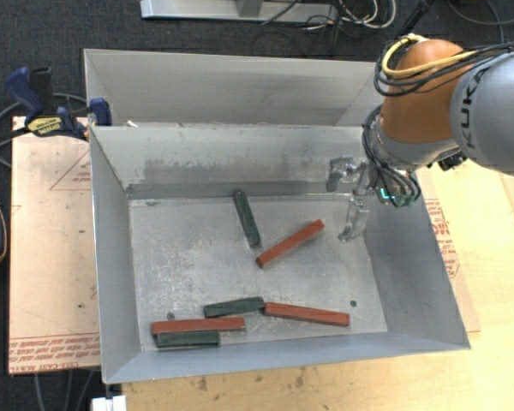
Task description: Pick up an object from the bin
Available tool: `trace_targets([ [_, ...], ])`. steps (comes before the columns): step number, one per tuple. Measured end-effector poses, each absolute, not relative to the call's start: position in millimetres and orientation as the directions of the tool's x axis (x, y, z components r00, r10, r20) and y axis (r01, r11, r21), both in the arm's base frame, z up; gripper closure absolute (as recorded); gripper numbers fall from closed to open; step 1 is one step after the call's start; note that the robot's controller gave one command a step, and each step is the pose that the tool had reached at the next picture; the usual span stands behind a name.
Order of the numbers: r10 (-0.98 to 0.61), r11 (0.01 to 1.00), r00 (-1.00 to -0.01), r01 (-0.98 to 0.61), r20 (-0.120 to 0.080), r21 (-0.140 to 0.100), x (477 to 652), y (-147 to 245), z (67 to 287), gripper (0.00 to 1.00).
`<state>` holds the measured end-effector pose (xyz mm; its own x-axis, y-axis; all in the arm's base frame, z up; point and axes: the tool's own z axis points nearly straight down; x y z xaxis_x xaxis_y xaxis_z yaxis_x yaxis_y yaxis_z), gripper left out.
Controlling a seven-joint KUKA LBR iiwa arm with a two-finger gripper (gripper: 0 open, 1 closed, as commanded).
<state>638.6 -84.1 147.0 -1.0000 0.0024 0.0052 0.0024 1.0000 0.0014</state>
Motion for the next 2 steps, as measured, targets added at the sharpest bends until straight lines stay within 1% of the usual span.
trace_targets([
  [1,-0.061,0.998,-0.998,-0.061,0.005,0.005,633.7,-16.8,72.8,0.0],
  [2,-0.056,0.998,-0.998,-0.056,0.003,0.001,634.7,-21.6,76.9,1.0],
])
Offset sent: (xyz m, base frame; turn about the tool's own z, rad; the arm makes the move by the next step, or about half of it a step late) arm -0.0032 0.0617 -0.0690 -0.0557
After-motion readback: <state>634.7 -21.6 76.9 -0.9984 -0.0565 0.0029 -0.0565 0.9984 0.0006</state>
